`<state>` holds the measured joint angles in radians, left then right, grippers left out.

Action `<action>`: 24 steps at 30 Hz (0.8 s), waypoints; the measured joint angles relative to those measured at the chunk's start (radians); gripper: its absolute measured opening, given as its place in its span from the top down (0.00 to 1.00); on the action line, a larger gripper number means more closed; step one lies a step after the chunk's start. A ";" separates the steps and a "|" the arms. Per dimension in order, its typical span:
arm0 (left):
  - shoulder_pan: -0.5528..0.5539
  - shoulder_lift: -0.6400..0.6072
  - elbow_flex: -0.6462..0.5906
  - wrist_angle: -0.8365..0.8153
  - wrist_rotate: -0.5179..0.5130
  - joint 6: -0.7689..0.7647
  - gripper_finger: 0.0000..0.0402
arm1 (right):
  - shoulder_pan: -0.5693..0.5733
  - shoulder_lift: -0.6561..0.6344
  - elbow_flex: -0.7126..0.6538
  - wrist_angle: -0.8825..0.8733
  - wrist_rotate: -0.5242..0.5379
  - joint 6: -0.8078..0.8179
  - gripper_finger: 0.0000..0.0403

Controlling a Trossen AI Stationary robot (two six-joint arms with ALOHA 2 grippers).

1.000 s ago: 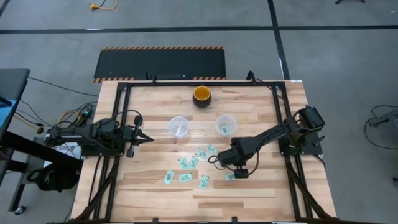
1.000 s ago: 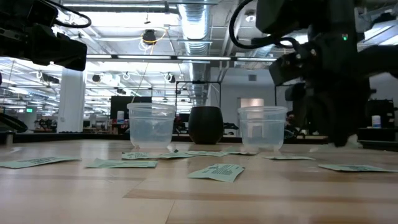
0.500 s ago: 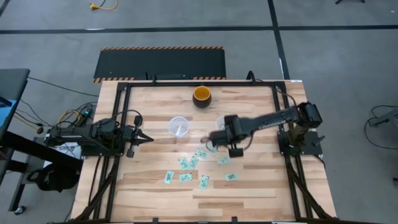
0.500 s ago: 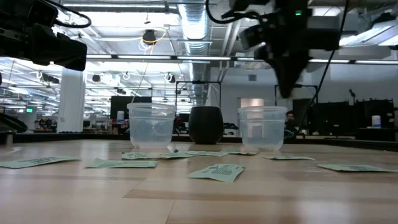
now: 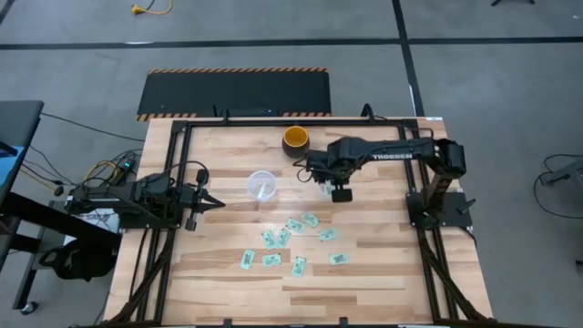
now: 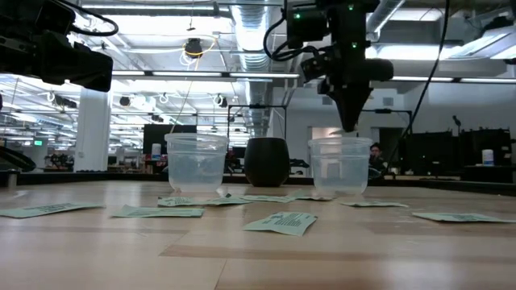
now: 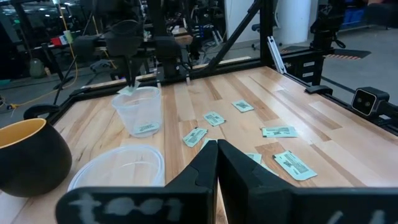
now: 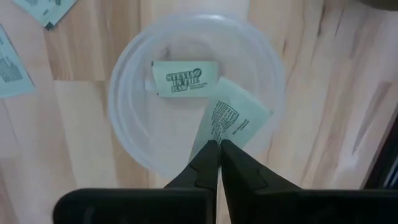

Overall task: Pick and place Stevia / Truvia into bins
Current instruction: Put the stevia packet into the right transparent container

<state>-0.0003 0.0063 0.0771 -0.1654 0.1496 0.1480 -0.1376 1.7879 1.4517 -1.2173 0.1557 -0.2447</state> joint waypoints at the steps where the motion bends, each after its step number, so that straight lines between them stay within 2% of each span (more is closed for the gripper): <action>1: 0.000 0.000 0.000 0.000 0.000 0.000 1.00 | -0.003 0.000 0.000 0.000 -0.001 -0.001 0.96; 13: 0.000 0.000 0.000 0.000 0.000 0.000 1.00 | 0.029 0.000 0.000 0.002 -0.003 -0.002 0.82; 24: 0.000 0.000 0.000 -0.001 0.000 -0.006 1.00 | 0.077 0.000 0.000 -0.022 0.000 0.043 0.82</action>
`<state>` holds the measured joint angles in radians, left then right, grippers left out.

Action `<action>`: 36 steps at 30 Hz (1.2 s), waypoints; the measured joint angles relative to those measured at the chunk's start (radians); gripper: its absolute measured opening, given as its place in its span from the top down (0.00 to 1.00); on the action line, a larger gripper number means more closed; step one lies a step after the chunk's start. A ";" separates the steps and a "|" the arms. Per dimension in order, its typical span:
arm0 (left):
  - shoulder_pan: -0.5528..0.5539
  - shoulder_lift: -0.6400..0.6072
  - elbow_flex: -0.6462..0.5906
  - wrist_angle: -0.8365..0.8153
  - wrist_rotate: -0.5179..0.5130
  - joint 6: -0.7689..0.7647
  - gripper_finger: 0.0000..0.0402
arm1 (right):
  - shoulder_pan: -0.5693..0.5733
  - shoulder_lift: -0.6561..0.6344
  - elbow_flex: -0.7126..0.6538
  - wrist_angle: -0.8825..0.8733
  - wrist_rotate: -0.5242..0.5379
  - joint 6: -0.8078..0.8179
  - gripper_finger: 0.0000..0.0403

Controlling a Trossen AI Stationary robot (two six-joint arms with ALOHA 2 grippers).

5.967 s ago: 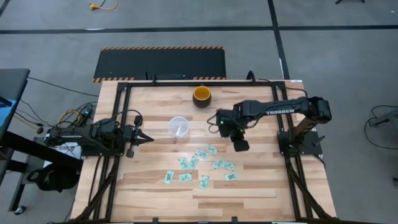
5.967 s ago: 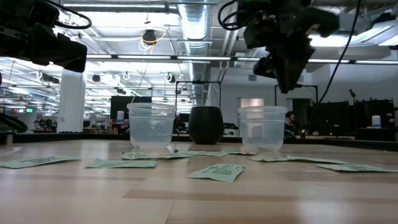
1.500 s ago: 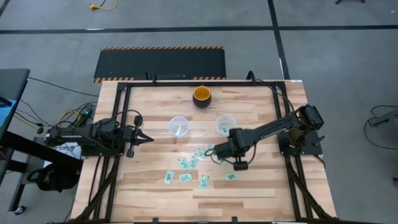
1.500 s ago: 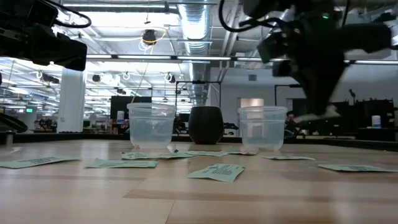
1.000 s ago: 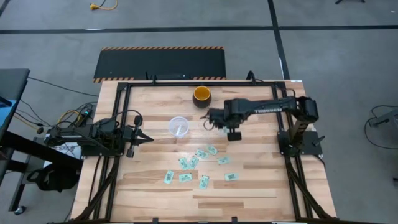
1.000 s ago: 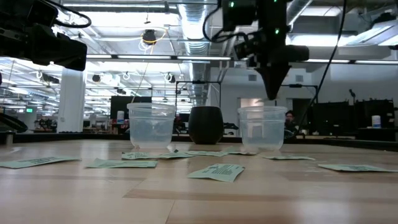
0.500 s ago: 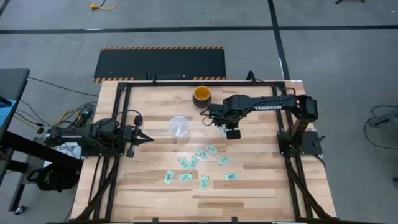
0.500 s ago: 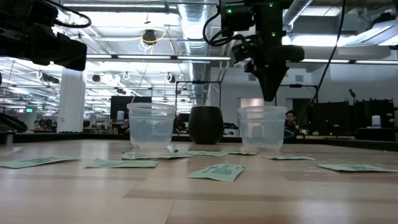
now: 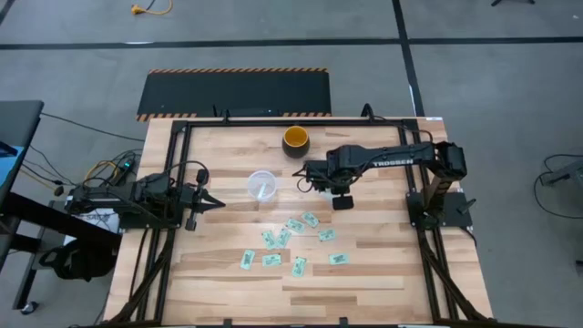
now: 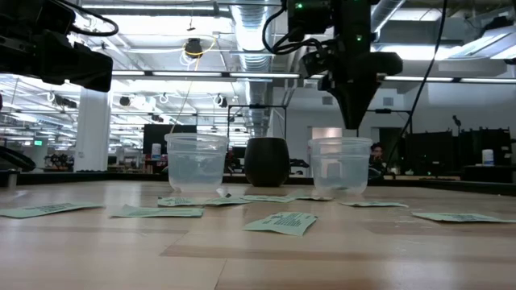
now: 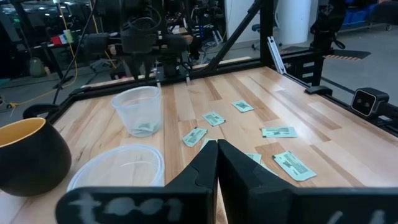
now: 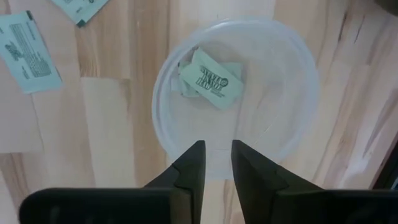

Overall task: Pick and place Stevia / Truvia into bins
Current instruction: Put the stevia packet into the right transparent container

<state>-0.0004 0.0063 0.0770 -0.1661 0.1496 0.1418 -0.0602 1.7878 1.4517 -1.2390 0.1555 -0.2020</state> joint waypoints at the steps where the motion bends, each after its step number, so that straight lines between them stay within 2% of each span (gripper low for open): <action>1: 0.000 0.000 0.000 0.000 0.000 -0.001 1.00 | 0.005 0.000 0.000 -0.001 0.000 0.000 0.82; 6: 0.000 0.000 0.000 0.000 0.000 0.004 1.00 | 0.037 0.000 0.000 -0.011 -0.021 0.019 0.82; 12: 0.000 0.000 0.000 0.000 0.000 -0.004 1.00 | 0.082 0.000 -0.006 -0.003 -0.177 0.074 0.82; 15: 0.000 0.000 0.000 0.000 0.000 0.004 1.00 | 0.122 -0.002 -0.054 0.027 -0.210 0.106 0.82; 21: 0.000 0.000 0.000 -0.001 0.000 -0.004 1.00 | 0.239 -0.010 -0.238 0.131 -0.211 0.231 0.82; 26: 0.000 0.000 0.000 -0.001 0.000 -0.007 1.00 | 0.355 -0.010 -0.376 0.293 -0.210 0.360 0.82; 30: 0.000 0.000 0.000 -0.001 -0.001 0.000 1.00 | 0.436 -0.010 -0.409 0.362 -0.209 0.438 0.82; 36: 0.000 0.000 0.000 -0.001 -0.002 -0.006 1.00 | 0.529 -0.010 -0.410 0.447 -0.165 0.449 0.82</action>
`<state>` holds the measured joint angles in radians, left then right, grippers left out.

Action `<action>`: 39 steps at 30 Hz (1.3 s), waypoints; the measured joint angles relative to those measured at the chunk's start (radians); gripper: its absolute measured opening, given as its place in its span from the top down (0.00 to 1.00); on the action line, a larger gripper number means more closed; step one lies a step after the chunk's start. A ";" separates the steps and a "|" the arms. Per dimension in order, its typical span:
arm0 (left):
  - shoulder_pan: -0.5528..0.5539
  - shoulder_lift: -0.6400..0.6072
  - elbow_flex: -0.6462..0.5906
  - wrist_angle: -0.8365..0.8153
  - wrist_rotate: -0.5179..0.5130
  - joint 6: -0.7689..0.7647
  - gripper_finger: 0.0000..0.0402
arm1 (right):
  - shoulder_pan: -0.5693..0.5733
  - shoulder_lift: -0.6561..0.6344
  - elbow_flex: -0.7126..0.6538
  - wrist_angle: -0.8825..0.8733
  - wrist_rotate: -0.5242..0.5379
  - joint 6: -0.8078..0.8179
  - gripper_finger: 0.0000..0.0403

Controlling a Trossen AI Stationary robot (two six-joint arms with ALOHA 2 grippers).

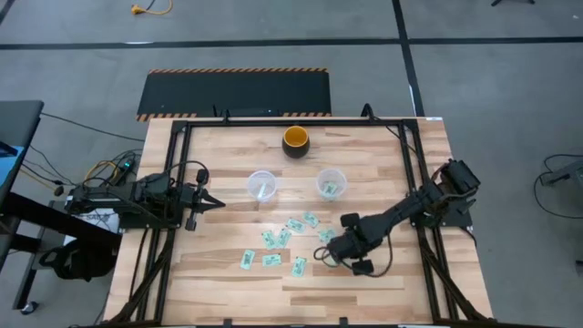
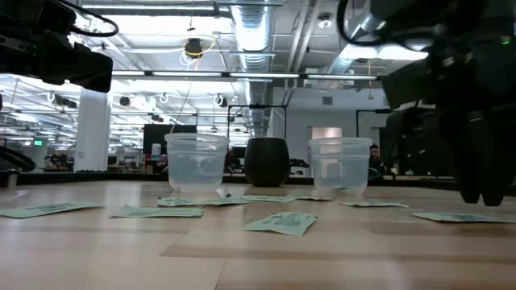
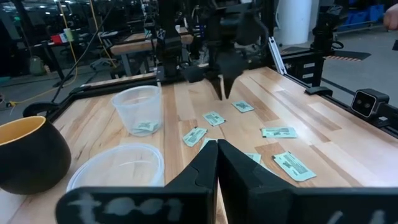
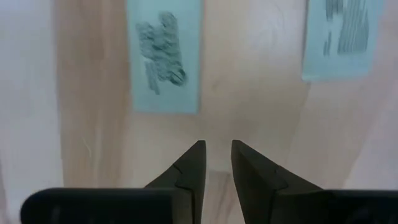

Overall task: Pick and place Stevia / Truvia into bins
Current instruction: Put the stevia packet into the right transparent container

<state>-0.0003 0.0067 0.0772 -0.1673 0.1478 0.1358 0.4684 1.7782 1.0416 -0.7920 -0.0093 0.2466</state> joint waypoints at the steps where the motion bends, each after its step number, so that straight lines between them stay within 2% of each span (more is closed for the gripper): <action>1: 0.000 0.000 0.000 0.000 0.000 0.001 1.00 | 0.011 0.000 0.000 0.010 0.013 0.001 0.82; 11: 0.000 0.000 0.000 0.000 -0.003 0.010 1.00 | 0.051 0.000 0.000 0.078 0.015 0.095 0.82; 20: 0.000 0.000 0.000 0.000 -0.003 0.006 1.00 | 0.055 0.000 0.000 0.143 0.013 0.095 0.82; 33: 0.000 0.000 0.000 0.000 -0.003 0.009 1.00 | 0.039 0.010 0.000 0.175 -0.019 0.068 0.60; 39: 0.000 0.000 0.000 0.000 -0.002 0.009 1.00 | 0.034 0.026 0.001 0.205 -0.019 0.059 0.56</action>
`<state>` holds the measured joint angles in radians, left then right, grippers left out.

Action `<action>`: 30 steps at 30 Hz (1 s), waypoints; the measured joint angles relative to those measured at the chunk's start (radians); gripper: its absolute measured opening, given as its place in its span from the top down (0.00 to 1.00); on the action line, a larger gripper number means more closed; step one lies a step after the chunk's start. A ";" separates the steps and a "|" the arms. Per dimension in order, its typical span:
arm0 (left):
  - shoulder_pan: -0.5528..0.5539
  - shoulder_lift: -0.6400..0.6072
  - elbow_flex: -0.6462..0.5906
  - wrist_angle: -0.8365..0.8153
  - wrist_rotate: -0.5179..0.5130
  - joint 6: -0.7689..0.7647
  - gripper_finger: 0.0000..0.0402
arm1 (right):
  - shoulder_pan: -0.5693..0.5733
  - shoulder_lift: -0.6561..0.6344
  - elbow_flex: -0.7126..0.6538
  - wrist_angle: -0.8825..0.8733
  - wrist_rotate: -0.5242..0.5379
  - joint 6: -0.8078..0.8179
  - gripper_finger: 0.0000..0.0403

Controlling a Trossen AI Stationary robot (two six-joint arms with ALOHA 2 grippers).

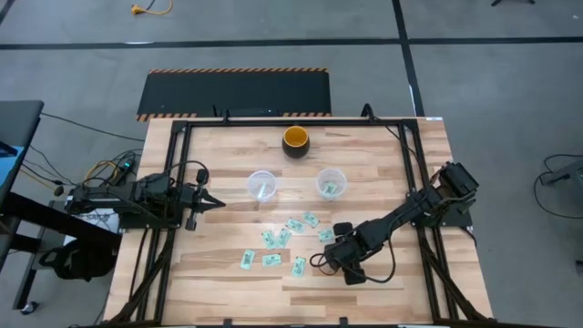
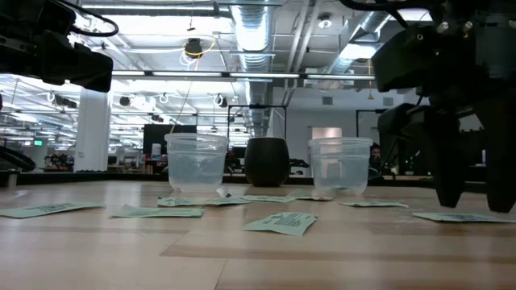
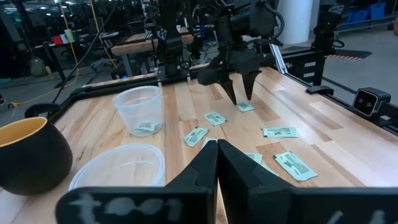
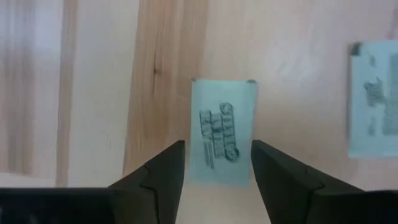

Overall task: Pick and place Stevia / Truvia into bins
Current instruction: Put the stevia packet into the right transparent container

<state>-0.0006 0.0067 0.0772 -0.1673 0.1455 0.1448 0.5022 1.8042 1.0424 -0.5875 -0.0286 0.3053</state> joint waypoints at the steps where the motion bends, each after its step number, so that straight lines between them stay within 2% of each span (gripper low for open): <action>1: 0.000 0.000 0.000 0.000 0.000 0.001 1.00 | -0.001 0.003 -0.001 -0.004 0.000 0.000 0.55; 13: 0.000 0.000 0.000 -0.002 0.000 0.004 1.00 | -0.004 0.058 0.005 0.005 -0.003 -0.018 0.61; 23: 0.000 0.000 0.000 -0.001 0.000 -0.001 1.00 | -0.009 0.049 0.001 0.005 -0.003 -0.017 0.77; 30: 0.000 0.000 0.000 -0.001 0.000 -0.002 1.00 | -0.009 0.050 0.003 -0.013 -0.003 -0.018 0.84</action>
<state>-0.0005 0.0067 0.0772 -0.1680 0.1459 0.1432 0.4934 1.8543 1.0458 -0.6009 -0.0315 0.2874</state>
